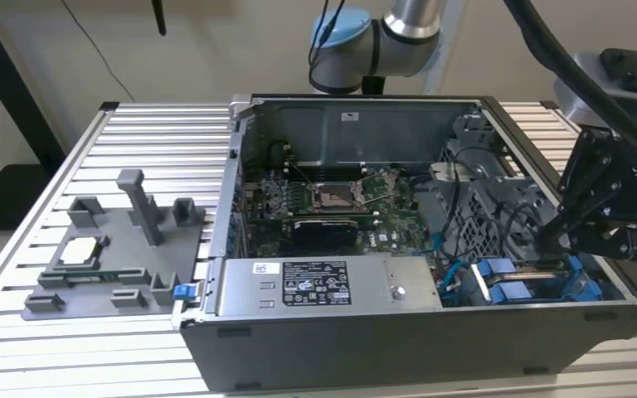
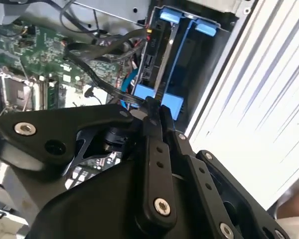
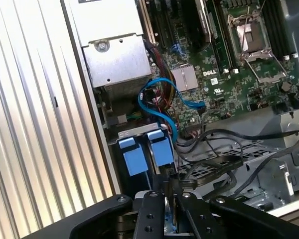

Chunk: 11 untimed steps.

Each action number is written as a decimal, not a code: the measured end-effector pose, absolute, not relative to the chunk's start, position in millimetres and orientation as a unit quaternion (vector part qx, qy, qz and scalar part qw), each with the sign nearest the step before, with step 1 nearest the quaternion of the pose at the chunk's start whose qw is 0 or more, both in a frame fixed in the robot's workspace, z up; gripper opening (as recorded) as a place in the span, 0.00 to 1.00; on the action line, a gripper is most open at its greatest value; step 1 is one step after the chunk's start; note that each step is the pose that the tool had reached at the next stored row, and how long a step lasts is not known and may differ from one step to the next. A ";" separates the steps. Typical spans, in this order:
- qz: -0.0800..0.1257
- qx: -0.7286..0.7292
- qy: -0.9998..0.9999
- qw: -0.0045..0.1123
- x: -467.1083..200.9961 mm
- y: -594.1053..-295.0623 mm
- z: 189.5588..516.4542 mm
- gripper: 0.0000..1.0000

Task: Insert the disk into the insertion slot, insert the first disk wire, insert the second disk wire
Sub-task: 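Insert the second disk wire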

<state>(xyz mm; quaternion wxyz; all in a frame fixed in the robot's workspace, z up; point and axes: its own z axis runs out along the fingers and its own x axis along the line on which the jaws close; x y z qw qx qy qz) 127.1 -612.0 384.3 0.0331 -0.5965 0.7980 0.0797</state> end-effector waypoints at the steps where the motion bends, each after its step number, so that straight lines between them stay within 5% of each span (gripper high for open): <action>1: 0.075 -0.597 0.798 0.030 127.1 -612.0 384.0 0.00; 11: 0.071 -0.598 0.798 0.027 127.0 -612.0 383.7 0.00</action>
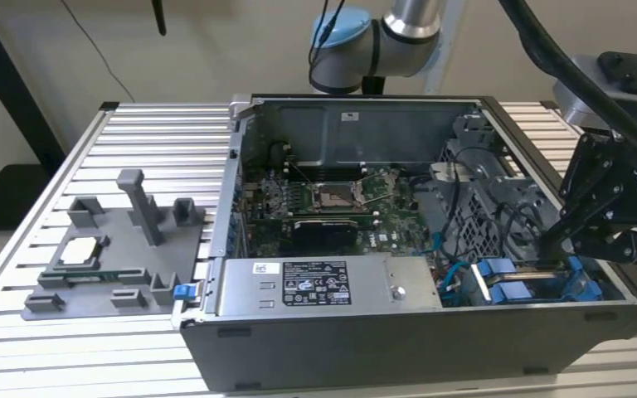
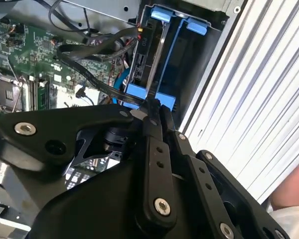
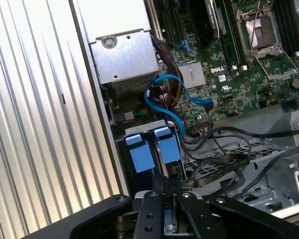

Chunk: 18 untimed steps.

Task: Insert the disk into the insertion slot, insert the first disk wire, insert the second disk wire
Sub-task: 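Insert the second disk wire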

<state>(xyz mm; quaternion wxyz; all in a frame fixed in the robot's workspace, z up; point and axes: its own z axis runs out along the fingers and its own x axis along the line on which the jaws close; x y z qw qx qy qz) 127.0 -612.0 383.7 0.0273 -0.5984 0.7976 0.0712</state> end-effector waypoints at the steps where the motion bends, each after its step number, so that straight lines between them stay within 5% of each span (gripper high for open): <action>1: 0.071 -0.598 0.798 0.027 127.0 -612.0 383.7 0.00; 18: 0.051 -0.599 0.799 0.015 127.0 -609.5 380.3 0.00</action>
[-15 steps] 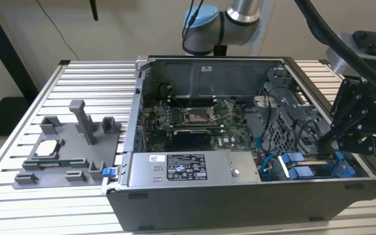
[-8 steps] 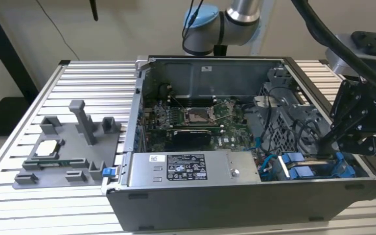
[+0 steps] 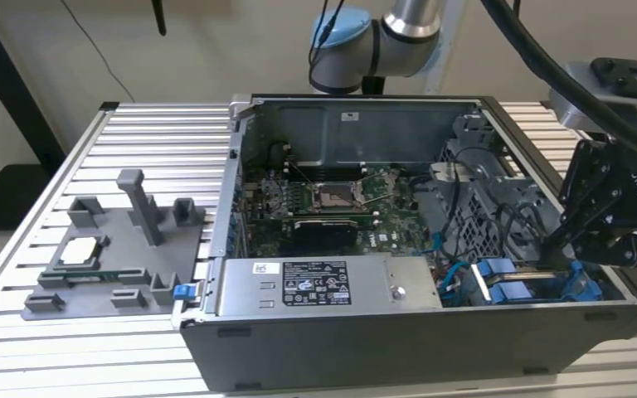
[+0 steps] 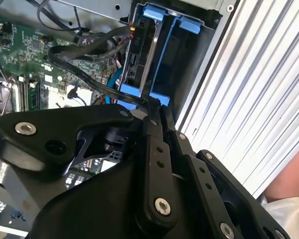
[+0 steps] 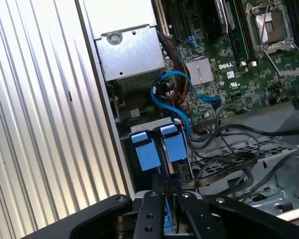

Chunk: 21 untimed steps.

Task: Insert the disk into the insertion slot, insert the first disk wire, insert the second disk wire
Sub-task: 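Insert the second disk wire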

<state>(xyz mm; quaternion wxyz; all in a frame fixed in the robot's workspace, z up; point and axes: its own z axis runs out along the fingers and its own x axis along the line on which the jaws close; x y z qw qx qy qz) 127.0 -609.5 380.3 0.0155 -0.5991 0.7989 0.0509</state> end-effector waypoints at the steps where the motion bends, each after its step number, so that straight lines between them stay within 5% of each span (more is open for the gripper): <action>1: 0.048 -0.599 0.799 0.014 127.0 -609.4 379.6 0.00; 9: 0.034 -0.600 0.800 0.008 126.9 -609.0 375.6 0.00; 21: 0.030 -0.600 0.799 0.026 125.0 -591.4 367.9 0.00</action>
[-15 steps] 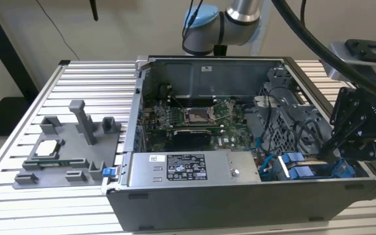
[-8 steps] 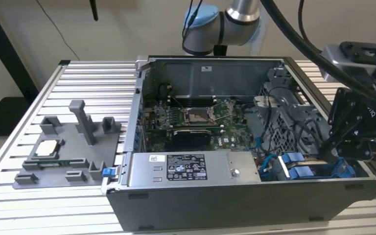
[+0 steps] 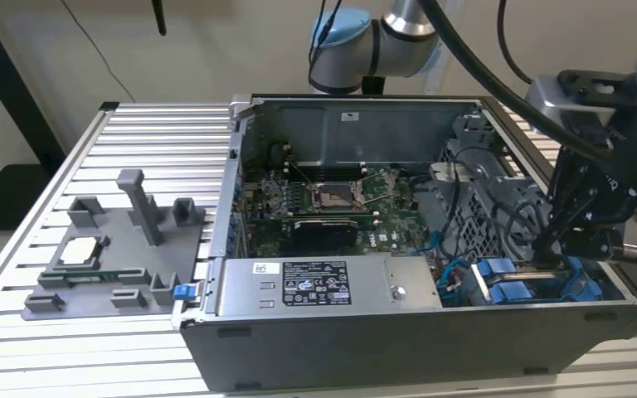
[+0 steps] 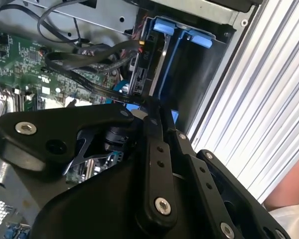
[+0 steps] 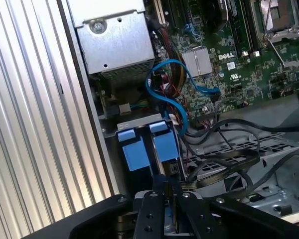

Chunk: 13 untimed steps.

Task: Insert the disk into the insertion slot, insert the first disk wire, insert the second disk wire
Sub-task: 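Insert the second disk wire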

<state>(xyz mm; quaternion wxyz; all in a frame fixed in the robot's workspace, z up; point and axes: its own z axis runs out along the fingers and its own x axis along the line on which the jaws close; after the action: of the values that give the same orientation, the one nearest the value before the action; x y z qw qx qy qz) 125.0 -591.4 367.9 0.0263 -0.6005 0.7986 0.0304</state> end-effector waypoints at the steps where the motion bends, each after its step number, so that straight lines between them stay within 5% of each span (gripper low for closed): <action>1: 0.031 -0.601 0.798 0.027 124.9 -590.5 367.4 0.00; 13: 0.035 -0.637 0.769 0.030 125.0 -587.4 361.9 0.00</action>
<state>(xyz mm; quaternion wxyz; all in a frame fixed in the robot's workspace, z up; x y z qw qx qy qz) 125.0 -587.4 361.9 0.0298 -0.6371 0.7694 0.0350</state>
